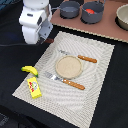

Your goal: Interact with the objects in diverse but meaningful ways.

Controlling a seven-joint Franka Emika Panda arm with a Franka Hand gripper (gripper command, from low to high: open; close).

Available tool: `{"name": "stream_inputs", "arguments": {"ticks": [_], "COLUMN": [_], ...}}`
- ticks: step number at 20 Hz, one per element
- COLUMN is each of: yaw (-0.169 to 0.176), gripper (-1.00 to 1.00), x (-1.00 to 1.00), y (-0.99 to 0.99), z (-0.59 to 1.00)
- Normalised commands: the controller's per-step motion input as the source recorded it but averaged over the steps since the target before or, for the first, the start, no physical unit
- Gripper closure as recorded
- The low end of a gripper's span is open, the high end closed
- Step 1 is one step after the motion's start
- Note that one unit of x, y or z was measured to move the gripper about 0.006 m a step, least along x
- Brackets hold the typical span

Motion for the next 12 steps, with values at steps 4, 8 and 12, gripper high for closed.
{"name": "stream_inputs", "arguments": {"ticks": [4,8,12], "yaw": [-0.063,-0.051,-0.044], "gripper": [1.0,1.0,1.0], "x": [0.0,0.0,0.0], "y": [0.76,0.77,0.75], "z": [0.48,0.44,0.37]}}
